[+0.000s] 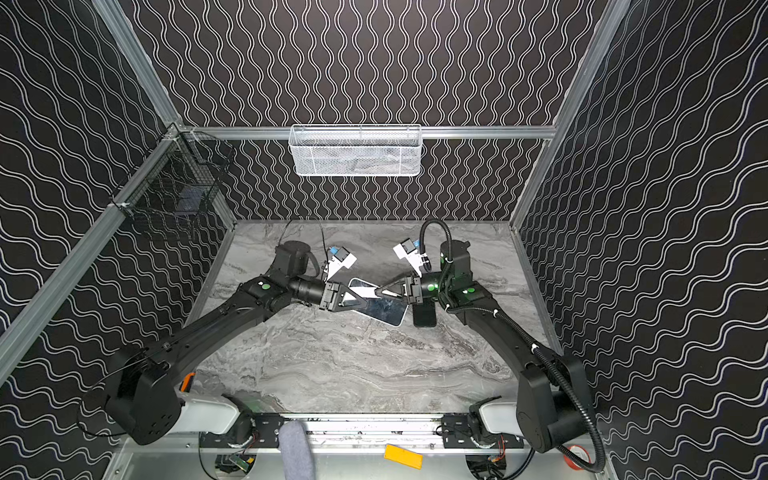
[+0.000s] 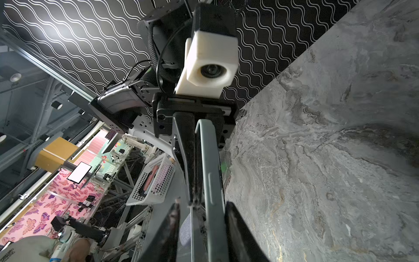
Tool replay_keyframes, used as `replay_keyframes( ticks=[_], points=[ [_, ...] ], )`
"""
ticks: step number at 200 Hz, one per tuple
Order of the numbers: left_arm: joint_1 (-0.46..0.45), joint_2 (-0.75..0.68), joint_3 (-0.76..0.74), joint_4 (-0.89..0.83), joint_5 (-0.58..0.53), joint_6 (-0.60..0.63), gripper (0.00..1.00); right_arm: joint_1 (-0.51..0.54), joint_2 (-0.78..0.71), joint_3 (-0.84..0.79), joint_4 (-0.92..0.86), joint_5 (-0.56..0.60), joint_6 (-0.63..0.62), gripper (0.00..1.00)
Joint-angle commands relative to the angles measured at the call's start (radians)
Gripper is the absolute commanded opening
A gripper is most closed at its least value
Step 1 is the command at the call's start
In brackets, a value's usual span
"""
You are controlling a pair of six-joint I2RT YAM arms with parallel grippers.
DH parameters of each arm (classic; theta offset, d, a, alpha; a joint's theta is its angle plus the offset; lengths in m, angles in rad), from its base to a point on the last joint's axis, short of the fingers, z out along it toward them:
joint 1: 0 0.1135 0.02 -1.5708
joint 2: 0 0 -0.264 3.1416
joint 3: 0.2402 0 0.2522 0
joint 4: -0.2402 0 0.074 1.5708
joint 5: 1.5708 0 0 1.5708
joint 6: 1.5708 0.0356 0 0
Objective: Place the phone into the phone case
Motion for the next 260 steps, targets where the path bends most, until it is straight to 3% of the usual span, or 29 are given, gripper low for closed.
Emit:
replay_keyframes(
  ticks=[1, 28, 76, 94, 111, 146, 165, 184, 218, 238, 260],
  points=[
    [-0.001, 0.011, 0.001, 0.132, 0.003, -0.050, 0.00, 0.007, 0.006, -0.008, 0.086, -0.026, 0.047, 0.25],
    [-0.001, 0.012, -0.002, 0.146, 0.005, -0.063, 0.00, 0.009, 0.012, -0.019, 0.125, -0.028, 0.075, 0.16],
    [-0.001, 0.013, -0.010, 0.155, -0.024, -0.087, 0.00, 0.008, 0.031, -0.050, 0.293, -0.027, 0.221, 0.10],
    [0.001, 0.011, -0.014, 0.162, -0.037, -0.100, 0.15, 0.007, 0.041, -0.066, 0.360, -0.022, 0.281, 0.08],
    [0.002, 0.003, -0.013, 0.150, -0.054, -0.097, 0.36, 0.007, 0.046, -0.068, 0.376, -0.007, 0.304, 0.05],
    [0.042, -0.046, -0.024, 0.097, -0.158, -0.085, 0.76, -0.003, 0.049, -0.039, 0.216, 0.060, 0.244, 0.02],
    [0.096, -0.097, -0.052, 0.076, -0.251, -0.107, 0.90, -0.010, 0.042, -0.031, 0.123, 0.137, 0.211, 0.01],
    [0.155, -0.168, -0.089, 0.044, -0.374, -0.126, 0.96, -0.010, 0.030, -0.028, 0.024, 0.264, 0.178, 0.01],
    [0.190, -0.308, -0.120, -0.108, -0.713, -0.090, 0.98, 0.016, -0.015, -0.091, -0.019, 0.638, 0.256, 0.00],
    [0.190, -0.376, -0.138, -0.162, -0.870, -0.098, 0.98, 0.085, -0.021, -0.127, -0.038, 0.891, 0.280, 0.00],
    [0.192, -0.419, -0.154, -0.186, -0.957, -0.106, 0.99, 0.201, 0.013, -0.160, -0.022, 1.145, 0.304, 0.00]
  ],
)
